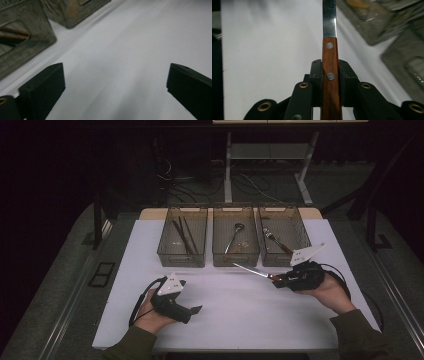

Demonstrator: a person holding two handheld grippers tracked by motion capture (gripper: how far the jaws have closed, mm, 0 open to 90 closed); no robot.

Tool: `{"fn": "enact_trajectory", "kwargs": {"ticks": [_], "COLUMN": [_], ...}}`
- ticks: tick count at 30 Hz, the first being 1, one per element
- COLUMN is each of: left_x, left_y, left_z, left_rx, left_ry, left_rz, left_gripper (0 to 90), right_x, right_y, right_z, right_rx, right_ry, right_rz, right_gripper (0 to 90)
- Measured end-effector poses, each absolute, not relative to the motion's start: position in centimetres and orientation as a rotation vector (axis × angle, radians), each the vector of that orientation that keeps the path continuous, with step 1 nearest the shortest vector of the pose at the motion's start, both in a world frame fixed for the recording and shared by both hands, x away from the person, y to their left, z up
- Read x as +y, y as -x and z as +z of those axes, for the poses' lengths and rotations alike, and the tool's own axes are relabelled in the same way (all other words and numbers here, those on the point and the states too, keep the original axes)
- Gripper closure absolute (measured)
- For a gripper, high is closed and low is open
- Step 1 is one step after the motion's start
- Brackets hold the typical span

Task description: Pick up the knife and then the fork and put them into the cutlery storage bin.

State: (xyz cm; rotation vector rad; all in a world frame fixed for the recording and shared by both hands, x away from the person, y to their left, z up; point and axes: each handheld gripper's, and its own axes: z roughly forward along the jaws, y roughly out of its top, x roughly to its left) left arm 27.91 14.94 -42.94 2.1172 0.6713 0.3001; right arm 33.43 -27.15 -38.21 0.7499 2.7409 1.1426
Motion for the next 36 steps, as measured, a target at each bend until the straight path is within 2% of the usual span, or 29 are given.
{"fn": "enact_trajectory", "kwargs": {"ticks": [22,36], "left_x": [15.4,15.1], "left_y": [-27.7,-27.6], "left_z": [-43.1,-43.2], "left_rx": [0.704,0.682], "left_ry": [-2.105,-2.113], "left_rz": [0.298,0.277], "left_gripper": [0.0,0.0], "right_x": [-32.6,-32.2], "right_y": [-40.0,-45.2], "right_z": [-34.3,-35.8], "right_rx": [2.426,2.408], "right_ry": [-1.183,-1.415], "right_rz": [1.142,0.95], "right_gripper": [76.0,76.0]}}
